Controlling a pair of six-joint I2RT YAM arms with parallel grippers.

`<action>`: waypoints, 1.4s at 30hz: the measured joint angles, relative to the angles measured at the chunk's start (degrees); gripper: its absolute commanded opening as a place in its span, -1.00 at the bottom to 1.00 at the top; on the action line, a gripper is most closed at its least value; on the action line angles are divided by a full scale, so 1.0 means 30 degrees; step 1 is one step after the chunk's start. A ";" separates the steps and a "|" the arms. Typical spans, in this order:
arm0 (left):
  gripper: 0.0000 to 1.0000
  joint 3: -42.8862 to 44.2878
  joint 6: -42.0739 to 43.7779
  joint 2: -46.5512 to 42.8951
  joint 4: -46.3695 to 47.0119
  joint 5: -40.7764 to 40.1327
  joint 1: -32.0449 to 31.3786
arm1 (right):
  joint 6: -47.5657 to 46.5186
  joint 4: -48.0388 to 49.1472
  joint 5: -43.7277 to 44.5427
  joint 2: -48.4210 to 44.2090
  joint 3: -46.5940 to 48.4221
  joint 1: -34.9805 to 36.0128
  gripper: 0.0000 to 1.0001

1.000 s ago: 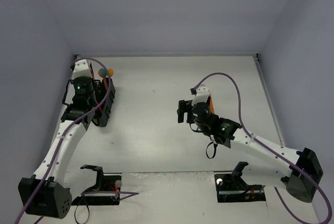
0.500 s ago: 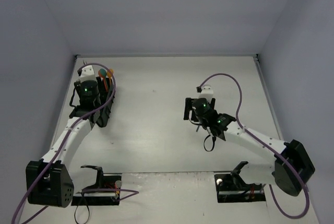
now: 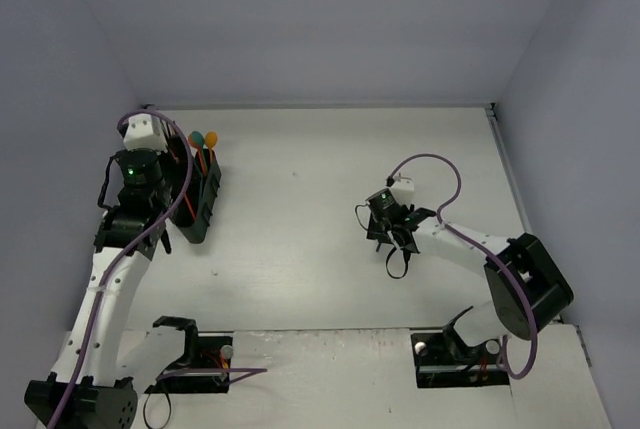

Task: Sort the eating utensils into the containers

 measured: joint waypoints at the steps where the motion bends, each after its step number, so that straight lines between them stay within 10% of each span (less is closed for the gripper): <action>1: 0.47 0.0131 -0.0302 -0.0302 -0.0508 0.0719 0.0000 | 0.0079 -0.0014 -0.0104 0.0205 0.0000 -0.0144 -0.08; 13: 0.48 -0.0950 -0.3687 -0.2075 -0.3386 0.7183 -0.0224 | 0.0076 0.0188 -0.0747 0.2467 0.0992 -0.0416 -1.00; 42: 0.48 -0.0950 -0.7678 0.0579 -0.1463 0.7698 -0.6916 | -0.6694 0.6483 -0.4353 -0.2708 0.2674 0.9074 -1.00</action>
